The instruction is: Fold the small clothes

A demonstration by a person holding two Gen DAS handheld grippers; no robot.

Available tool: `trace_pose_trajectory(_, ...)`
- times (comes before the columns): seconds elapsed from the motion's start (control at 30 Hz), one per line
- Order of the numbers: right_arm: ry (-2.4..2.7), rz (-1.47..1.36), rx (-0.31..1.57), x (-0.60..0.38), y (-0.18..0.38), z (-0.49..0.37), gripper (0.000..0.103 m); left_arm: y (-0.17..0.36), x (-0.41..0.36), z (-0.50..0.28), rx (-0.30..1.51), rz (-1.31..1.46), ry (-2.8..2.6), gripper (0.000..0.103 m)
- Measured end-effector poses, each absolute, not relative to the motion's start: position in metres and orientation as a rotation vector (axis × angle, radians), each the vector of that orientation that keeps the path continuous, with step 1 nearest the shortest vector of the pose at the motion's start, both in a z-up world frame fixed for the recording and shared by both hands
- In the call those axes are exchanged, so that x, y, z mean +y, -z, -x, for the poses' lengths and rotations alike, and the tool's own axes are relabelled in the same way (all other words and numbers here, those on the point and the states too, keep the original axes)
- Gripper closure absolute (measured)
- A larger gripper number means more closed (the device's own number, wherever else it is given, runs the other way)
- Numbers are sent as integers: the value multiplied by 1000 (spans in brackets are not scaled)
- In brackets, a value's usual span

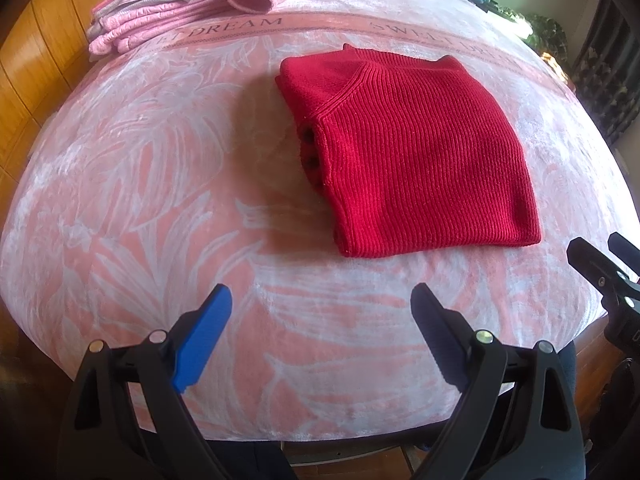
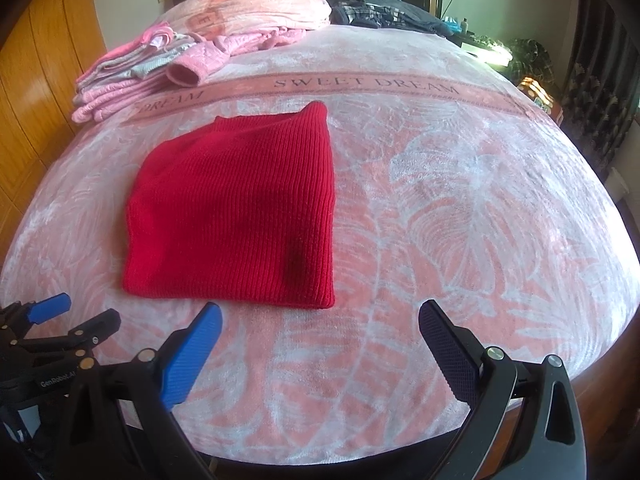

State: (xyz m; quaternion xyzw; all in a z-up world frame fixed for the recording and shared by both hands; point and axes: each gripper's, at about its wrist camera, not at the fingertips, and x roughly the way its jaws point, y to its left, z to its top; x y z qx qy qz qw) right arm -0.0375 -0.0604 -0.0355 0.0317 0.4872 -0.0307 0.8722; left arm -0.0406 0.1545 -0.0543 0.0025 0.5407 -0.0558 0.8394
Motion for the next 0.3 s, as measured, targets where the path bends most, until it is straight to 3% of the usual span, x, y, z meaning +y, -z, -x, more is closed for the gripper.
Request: trace_pose_trajectory(0.3, 60, -68, 1026, -63, 35, 35, 4, 56, 153, 37, 1150, -8, 119, 13)
